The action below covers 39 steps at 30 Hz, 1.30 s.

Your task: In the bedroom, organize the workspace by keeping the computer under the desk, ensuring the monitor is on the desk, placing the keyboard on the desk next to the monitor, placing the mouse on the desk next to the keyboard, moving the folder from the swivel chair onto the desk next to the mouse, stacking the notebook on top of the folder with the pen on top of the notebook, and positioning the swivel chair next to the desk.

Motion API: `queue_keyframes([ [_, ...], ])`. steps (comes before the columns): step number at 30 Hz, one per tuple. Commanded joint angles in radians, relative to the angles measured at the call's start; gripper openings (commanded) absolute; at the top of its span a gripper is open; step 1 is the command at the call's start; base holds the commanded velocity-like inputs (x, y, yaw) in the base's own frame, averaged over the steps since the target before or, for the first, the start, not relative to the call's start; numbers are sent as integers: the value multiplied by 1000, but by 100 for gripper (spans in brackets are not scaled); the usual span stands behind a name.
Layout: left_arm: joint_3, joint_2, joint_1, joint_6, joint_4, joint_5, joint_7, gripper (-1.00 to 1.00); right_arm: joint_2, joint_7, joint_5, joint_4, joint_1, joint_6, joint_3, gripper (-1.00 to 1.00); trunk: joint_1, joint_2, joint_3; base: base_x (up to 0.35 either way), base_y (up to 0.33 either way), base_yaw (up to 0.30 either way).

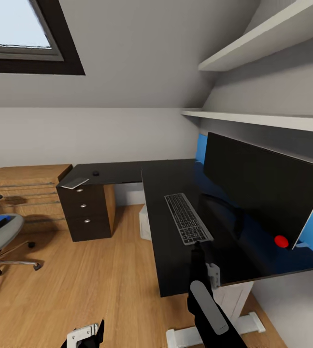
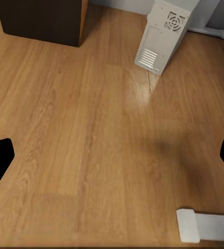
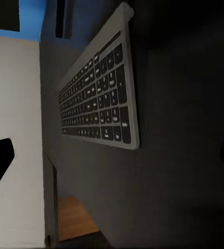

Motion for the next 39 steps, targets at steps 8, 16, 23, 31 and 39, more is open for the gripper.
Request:
queue_keyframes([
  [8, -5, 2, 0, 1, -1, 6, 8, 100, -45, -2, 244, -98, 5, -2, 67, 100, -31, 55, 24, -26, 0, 0],
  [16, -5, 2, 0, 1, -1, 7, 8, 100, -78, -13, 399, -125, 6, 79, 135, 100, -61, 111, 49, -2, 0, 0],
  [23, -4, 2, 0, 1, 0, 7, 8, 100, -92, -211, 433, -255, 5, 616, 189, 100, -88, 160, 71, 0, 0, 0],
  [31, -5, 2, 0, 1, -1, 8, 8, 100, -99, -430, 443, -387, 5, 901, 174, 100, -119, 216, 96, 0, 0, 0],
  [39, -4, 2, 0, 1, -1, 8, 8, 100, -102, -439, 443, -406, 6, 909, 173, 100, -146, 265, 118, 0, 0, 0],
])
